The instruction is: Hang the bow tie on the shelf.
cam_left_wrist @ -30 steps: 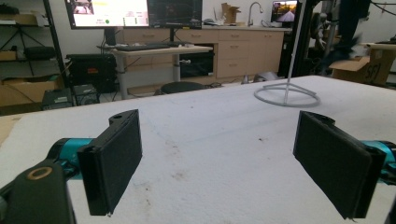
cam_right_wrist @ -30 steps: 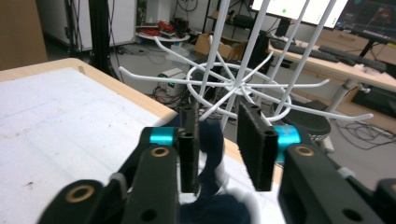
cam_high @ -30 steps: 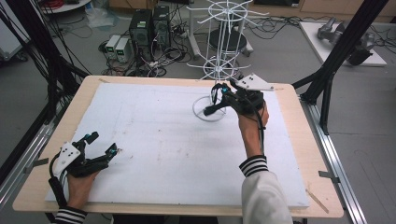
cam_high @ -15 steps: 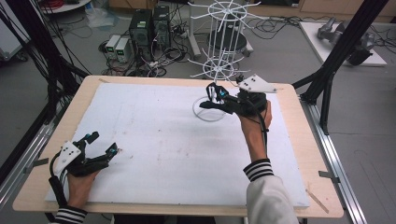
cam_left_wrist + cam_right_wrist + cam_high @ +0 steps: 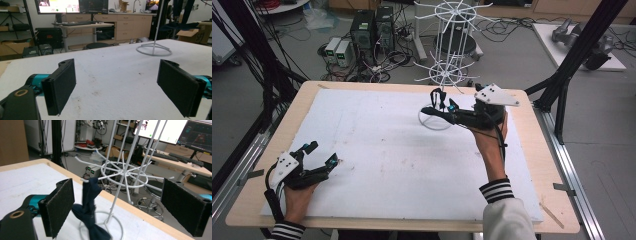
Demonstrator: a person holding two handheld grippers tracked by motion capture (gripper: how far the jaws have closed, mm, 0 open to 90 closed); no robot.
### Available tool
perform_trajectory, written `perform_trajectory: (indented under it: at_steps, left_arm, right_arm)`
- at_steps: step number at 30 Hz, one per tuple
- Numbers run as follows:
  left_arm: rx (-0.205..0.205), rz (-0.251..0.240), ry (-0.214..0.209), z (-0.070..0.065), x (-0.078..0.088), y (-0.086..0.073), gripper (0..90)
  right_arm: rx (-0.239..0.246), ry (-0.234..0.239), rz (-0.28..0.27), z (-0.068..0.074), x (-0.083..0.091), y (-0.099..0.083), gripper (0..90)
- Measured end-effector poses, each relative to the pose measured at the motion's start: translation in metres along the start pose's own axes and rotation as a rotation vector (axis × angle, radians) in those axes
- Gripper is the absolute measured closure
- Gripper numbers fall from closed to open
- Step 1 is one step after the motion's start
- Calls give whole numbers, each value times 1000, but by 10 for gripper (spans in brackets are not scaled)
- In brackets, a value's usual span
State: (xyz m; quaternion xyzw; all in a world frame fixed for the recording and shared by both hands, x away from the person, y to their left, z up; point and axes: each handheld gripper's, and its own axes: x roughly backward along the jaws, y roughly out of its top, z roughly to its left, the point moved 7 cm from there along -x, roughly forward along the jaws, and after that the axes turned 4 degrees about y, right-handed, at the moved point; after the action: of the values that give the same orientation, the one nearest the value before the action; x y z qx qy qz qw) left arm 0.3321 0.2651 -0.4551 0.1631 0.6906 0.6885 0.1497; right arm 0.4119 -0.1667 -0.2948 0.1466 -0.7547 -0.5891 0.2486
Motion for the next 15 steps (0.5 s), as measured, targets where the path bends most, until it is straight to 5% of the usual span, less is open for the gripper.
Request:
perform_trajectory:
  at_steps: [10, 15]
  left_arm:
    - [-1, 4, -2, 0, 0, 0, 159]
    - [-4, 1, 1, 0, 0, 0, 159]
  right_arm:
    - [-1, 62, -55, 14, 33, -16, 111]
    - [-46, 89, -73, 23, 61, -53, 111]
